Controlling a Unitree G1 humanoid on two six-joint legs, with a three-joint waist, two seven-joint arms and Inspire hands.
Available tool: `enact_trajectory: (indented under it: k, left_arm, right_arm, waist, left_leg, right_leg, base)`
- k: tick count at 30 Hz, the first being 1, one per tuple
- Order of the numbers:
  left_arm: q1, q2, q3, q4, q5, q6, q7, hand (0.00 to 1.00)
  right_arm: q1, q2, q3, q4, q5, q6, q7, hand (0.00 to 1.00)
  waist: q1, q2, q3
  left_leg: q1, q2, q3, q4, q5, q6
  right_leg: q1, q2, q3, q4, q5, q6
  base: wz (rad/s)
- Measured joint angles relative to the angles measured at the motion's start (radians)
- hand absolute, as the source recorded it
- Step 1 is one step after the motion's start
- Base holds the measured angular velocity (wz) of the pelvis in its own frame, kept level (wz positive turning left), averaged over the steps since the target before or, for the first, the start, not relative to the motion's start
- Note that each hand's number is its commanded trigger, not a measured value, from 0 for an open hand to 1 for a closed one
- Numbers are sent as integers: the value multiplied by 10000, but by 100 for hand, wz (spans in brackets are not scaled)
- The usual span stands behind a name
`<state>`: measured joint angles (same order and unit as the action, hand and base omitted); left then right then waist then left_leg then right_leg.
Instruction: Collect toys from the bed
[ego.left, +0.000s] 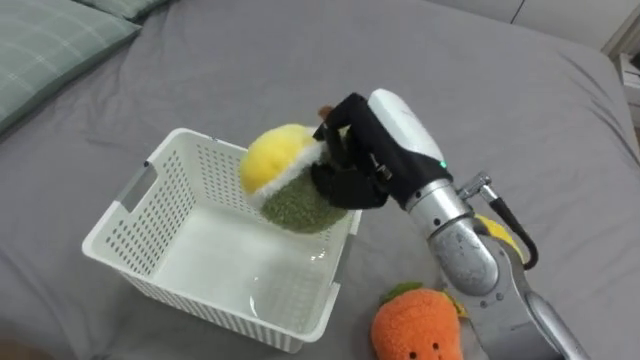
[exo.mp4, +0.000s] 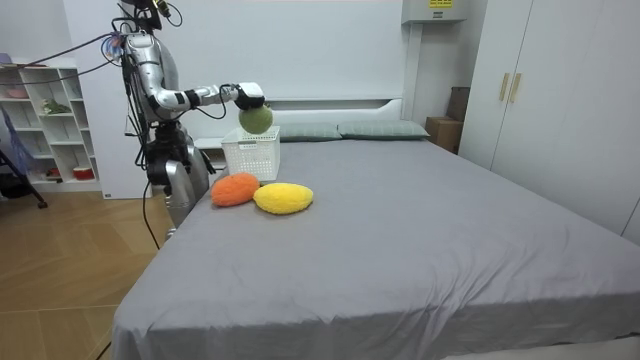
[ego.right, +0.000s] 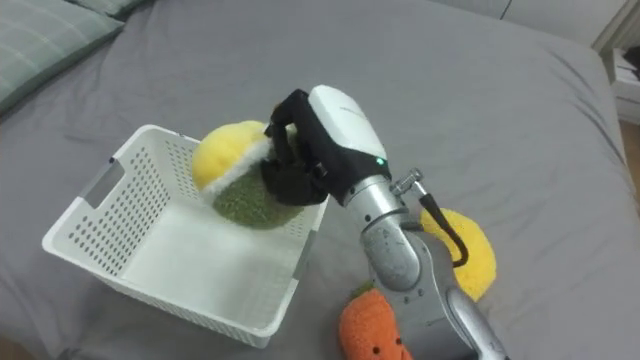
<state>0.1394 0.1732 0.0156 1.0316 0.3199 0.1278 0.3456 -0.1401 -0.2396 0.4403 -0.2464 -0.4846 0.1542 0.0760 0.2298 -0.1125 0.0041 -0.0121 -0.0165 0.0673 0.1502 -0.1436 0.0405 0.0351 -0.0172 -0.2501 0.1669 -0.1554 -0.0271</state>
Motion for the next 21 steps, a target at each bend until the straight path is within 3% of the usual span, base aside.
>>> enact_trajectory:
  k: [5,15,16,17,18,21]
  left_arm:
    - [-199,18,-720,91,3,-39,10,0]
    - [-400,52,-1043,111,-6,-49,-13,0]
    - [-407,53,-1108,111,-5,-58,-13,0]
    - [-428,55,-1148,111,0,-59,-30,0]
    - [-444,54,-1157,111,0,-59,-42,0]
    - [-536,56,-1167,104,7,-58,-61,0]
  right_arm:
    - [-1,166,560,1,115,0,388,100]
    - [-1,292,1776,5,130,-1,1013,100]
    - [-2,303,1810,5,136,-1,1068,61]
    - [-2,311,1816,32,166,-2,1109,38]
    - [-2,312,1816,63,179,-1,1112,2]
    - [-2,340,1864,283,169,-3,1113,0]
  waist:
    - [73,-31,26]
    - [318,-139,60]
    - [350,-139,61]
    - [381,-143,62]
    - [403,-144,62]
    - [478,-143,63]
  left_leg:
    - [-23,-12,-19,3,-2,-1]
    - [-149,-2,-37,-14,-1,-27]
    - [-152,-2,-39,-28,-1,-27]
    - [-150,-2,-39,-38,-1,-27]
    - [-149,-2,-38,-39,-1,-27]
    - [-194,-10,-120,0,-1,-27]
  right_leg:
    - [-14,-2,-4,-4,0,0]
    - [-164,21,-3,-7,2,-3]
    - [-162,21,-6,-7,2,-3]
    - [-160,21,-6,-8,2,-3]
    - [-159,21,-4,-9,2,-4]
    - [-153,21,-33,-10,2,-3]
  base:
    - [0]
    - [-1]
    - [0]
    - [0]
    - [0]
    - [7]
